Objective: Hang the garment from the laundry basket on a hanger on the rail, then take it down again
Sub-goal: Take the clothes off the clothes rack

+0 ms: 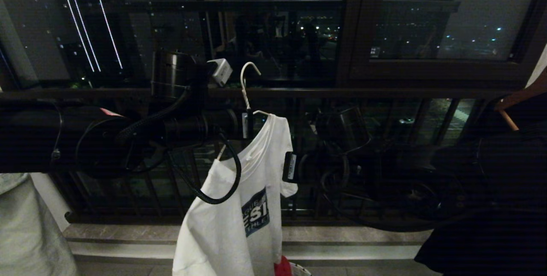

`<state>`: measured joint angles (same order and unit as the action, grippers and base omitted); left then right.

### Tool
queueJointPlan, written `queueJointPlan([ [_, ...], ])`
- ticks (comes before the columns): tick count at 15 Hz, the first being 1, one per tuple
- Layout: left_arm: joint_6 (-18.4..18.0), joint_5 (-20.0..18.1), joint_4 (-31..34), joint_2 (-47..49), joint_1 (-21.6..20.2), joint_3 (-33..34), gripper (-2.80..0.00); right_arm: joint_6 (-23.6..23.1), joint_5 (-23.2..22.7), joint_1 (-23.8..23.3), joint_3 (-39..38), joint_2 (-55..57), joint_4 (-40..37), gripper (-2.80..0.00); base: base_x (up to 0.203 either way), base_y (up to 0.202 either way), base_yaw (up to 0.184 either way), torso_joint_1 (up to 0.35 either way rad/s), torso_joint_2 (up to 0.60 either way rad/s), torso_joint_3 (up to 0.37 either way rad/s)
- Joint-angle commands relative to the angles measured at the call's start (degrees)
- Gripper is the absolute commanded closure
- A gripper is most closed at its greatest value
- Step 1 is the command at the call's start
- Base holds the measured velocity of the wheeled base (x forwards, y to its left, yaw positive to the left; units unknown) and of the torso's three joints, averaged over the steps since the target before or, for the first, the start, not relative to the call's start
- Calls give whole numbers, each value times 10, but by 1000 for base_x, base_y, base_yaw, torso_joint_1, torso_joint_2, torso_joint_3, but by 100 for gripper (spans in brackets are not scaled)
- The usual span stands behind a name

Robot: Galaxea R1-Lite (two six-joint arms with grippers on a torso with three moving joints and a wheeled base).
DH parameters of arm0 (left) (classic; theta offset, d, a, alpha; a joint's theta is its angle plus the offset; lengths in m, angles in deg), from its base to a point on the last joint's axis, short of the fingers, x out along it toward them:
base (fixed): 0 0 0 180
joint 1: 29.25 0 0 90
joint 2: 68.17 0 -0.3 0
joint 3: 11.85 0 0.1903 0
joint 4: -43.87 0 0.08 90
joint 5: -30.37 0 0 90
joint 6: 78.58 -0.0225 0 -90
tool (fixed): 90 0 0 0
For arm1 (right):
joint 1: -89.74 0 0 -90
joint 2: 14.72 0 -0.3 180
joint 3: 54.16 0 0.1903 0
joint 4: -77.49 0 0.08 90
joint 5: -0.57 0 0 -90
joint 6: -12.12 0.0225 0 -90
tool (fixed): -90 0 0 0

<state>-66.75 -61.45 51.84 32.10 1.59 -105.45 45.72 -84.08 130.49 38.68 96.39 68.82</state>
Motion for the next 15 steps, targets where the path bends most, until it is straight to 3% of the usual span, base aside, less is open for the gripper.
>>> queueJointPlan([
  [1,1,-1,0,-2,-1,0,0,1,24,-3,6,9,1,0,0,0,0,0,0,0],
  [4,1,-4,5,-4,-1,0,0,0,28,-11,7,10,1,0,0,0,0,0,0,0],
  [5,1,-4,5,-4,-1,0,0,-1,28,-14,7,7,1,-179,0,0,0,0,0,0],
  [6,1,-4,5,-3,0,0,0,0,28,-14,7,3,1,-280,0,0,0,0,0,0],
  [10,1,-5,5,1,3,1,0,-1,51,-14,14,10,19,-280,0,0,0,0,0,0],
  [15,2,-6,5,0,14,4,0,1,125,-17,57,58,24,-280,0,0,0,0,0,0],
])
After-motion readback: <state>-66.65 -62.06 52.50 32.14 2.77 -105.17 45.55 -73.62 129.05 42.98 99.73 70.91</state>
